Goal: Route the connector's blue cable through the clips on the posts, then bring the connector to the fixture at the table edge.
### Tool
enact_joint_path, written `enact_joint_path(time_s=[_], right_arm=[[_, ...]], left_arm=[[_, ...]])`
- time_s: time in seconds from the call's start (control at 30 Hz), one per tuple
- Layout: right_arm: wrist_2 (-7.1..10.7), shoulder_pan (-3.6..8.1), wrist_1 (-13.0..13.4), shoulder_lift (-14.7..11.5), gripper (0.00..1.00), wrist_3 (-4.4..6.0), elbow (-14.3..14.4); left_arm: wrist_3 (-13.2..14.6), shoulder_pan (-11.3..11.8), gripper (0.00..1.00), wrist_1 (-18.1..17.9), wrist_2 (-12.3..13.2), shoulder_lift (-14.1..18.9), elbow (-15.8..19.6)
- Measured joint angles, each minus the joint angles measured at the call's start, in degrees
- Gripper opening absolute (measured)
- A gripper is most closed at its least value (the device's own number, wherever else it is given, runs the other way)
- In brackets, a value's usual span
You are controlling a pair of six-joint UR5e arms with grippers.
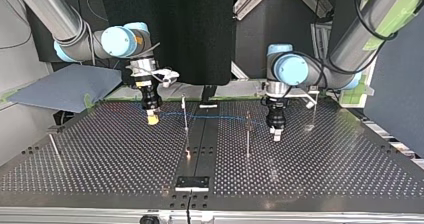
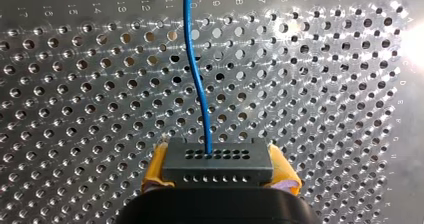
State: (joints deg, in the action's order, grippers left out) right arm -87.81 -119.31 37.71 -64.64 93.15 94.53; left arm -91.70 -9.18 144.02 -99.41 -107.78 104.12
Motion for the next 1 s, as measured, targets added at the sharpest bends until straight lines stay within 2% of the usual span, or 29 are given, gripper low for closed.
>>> enact_joint_path(time_s=[0.13,0.37,0.57,1.0], right_arm=[[0.0,0.0,-0.4,0.0,0.0,-0.04,0.0],[0.25,0.0,-0.4,0.0,0.0,-0.01,0.0],[0.49,0.0,-0.6,0.0,0.0,0.03,0.0],[0.53,0.0,-0.6,0.0,0.0,-0.02,0.0]], left_arm=[[-1.7,0.1,1.0,1.3,1.2,1.1,0.9],[-5.0,-0.3,1.0,0.8,3.6,4.5,4.3],[-6.7,-0.8,1.0,0.6,4.5,5.2,7.0],[-7.0,-1.7,1.0,0.6,4.8,6.1,8.7]])
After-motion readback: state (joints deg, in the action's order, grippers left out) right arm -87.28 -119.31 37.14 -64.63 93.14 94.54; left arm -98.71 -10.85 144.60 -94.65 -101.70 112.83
